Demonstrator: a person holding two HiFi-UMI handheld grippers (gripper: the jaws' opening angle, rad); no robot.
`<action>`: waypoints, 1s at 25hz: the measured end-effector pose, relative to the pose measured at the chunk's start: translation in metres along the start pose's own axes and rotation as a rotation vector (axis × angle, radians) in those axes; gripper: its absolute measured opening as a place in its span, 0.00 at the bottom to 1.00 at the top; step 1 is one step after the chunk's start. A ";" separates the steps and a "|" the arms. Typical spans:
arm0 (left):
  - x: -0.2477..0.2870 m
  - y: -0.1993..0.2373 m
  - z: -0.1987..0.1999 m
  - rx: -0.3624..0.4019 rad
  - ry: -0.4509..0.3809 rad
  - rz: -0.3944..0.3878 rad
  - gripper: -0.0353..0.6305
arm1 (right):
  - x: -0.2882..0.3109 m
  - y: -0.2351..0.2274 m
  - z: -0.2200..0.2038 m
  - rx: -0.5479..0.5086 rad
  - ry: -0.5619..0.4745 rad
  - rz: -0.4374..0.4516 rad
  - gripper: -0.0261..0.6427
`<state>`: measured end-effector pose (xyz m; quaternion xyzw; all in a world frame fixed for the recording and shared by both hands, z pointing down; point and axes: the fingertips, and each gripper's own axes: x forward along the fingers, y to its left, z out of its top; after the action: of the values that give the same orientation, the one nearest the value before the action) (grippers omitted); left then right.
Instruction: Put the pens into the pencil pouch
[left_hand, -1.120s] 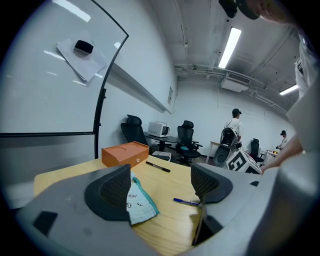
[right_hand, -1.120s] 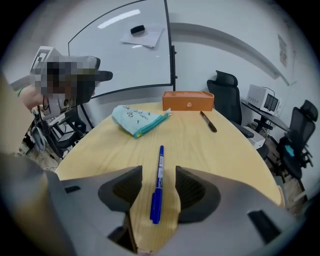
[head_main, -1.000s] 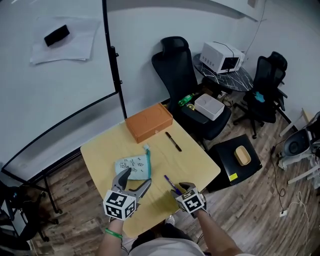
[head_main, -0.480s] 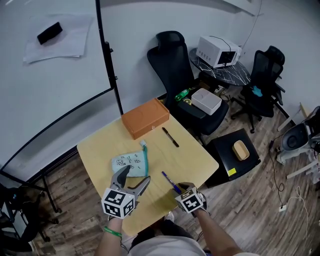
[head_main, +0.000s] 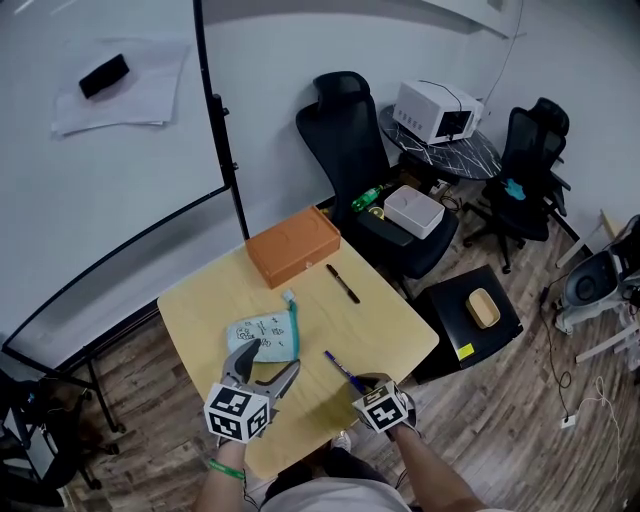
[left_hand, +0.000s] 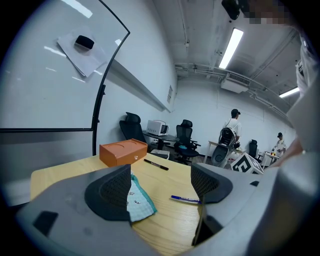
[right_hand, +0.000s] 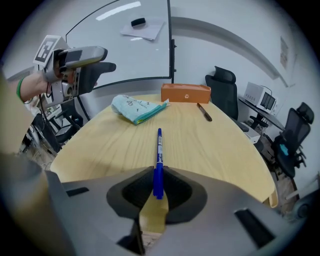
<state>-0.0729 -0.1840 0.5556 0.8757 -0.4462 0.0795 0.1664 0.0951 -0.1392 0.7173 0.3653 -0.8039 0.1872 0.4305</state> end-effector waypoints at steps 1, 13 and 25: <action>0.000 0.001 0.000 0.003 0.003 0.002 0.58 | -0.002 -0.002 0.004 0.002 -0.013 -0.004 0.13; 0.023 0.021 -0.009 0.071 0.088 0.021 0.58 | -0.034 -0.021 0.059 -0.008 -0.162 -0.032 0.13; 0.075 0.042 -0.060 0.430 0.497 -0.217 0.58 | -0.044 -0.031 0.073 -0.011 -0.196 -0.029 0.13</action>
<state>-0.0622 -0.2415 0.6423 0.8870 -0.2694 0.3643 0.0890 0.0939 -0.1860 0.6398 0.3913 -0.8378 0.1398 0.3543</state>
